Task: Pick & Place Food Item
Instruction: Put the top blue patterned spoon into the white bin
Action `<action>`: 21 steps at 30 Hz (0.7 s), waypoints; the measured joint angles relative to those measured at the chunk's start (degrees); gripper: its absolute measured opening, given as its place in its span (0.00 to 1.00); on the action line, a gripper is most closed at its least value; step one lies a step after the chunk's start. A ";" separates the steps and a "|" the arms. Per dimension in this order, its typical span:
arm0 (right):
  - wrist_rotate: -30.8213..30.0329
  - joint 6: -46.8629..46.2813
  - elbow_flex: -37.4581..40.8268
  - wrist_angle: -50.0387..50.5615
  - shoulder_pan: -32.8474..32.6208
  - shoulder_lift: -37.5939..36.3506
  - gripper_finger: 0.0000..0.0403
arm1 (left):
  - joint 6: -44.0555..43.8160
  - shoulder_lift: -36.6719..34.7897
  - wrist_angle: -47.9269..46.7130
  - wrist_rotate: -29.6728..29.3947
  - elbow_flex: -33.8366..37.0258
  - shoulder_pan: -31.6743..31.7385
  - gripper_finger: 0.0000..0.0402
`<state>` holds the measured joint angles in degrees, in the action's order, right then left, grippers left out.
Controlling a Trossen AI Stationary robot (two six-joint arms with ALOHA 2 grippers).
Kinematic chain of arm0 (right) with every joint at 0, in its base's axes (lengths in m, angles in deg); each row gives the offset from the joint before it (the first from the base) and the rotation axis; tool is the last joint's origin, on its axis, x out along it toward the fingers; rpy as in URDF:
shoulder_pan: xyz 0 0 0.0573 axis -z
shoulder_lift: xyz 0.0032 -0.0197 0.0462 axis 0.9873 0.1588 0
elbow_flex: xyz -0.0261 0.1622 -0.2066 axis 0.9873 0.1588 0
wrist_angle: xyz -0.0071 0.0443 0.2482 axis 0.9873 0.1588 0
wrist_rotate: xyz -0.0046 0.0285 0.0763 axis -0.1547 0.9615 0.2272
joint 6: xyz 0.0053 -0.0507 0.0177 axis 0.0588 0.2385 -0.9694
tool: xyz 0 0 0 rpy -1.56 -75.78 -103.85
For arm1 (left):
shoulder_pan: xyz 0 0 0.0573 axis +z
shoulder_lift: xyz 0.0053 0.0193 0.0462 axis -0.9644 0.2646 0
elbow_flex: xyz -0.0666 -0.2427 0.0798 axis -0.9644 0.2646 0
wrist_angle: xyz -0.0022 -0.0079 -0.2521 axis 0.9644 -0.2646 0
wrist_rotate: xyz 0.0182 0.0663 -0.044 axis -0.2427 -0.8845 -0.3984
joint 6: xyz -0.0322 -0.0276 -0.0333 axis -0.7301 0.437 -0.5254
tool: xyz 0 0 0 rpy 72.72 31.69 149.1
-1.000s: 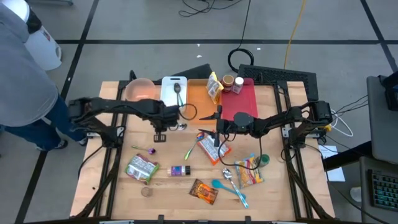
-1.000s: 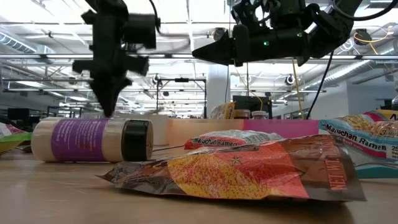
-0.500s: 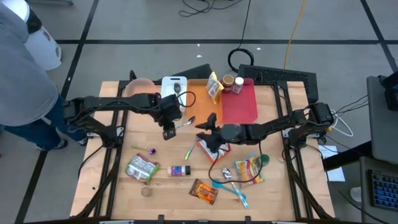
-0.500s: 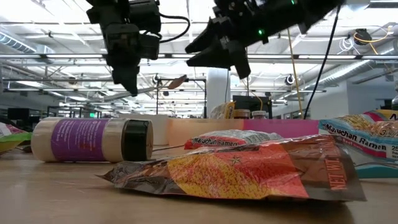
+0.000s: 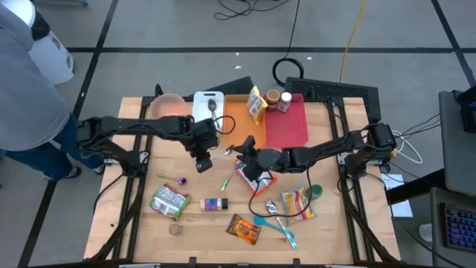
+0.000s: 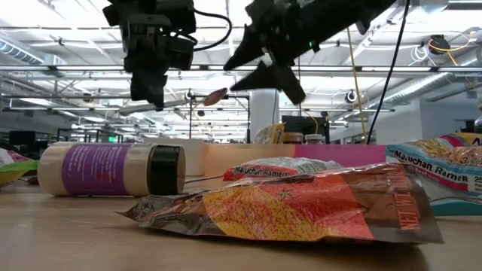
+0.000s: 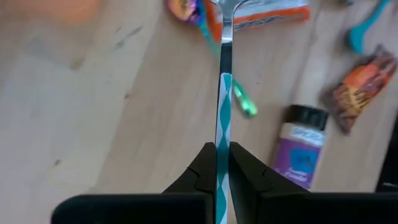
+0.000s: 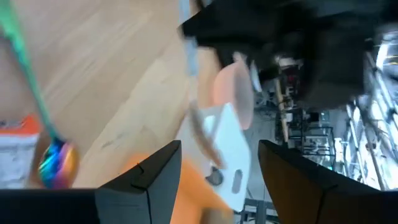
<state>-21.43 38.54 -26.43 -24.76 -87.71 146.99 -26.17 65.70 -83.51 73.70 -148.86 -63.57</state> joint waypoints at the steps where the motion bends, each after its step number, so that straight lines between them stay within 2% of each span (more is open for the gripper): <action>1: 0.24 0.44 0.01 -0.01 0.02 0.26 0.51 | -0.54 0.00 0.89 0.64 0.00 -0.21 0.04; 5: 0.81 1.47 -0.03 -0.08 -0.01 1.19 0.51 | -1.66 0.00 4.64 5.40 0.00 -0.38 0.04; 13: -0.33 0.21 -0.01 0.25 0.11 1.11 0.50 | -2.83 0.00 5.20 6.04 0.00 -0.36 0.04; 16: -0.35 0.45 -0.01 0.54 0.13 1.11 0.46 | -2.86 0.00 5.30 6.46 0.00 -0.36 0.04; 21: -0.68 -0.11 -0.01 0.40 0.52 1.11 0.31 | -2.79 0.00 5.30 6.51 0.00 -0.36 0.04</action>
<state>-22.11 38.43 -26.44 -24.36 -87.19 148.10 -28.96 65.70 -78.21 80.20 -148.86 -63.93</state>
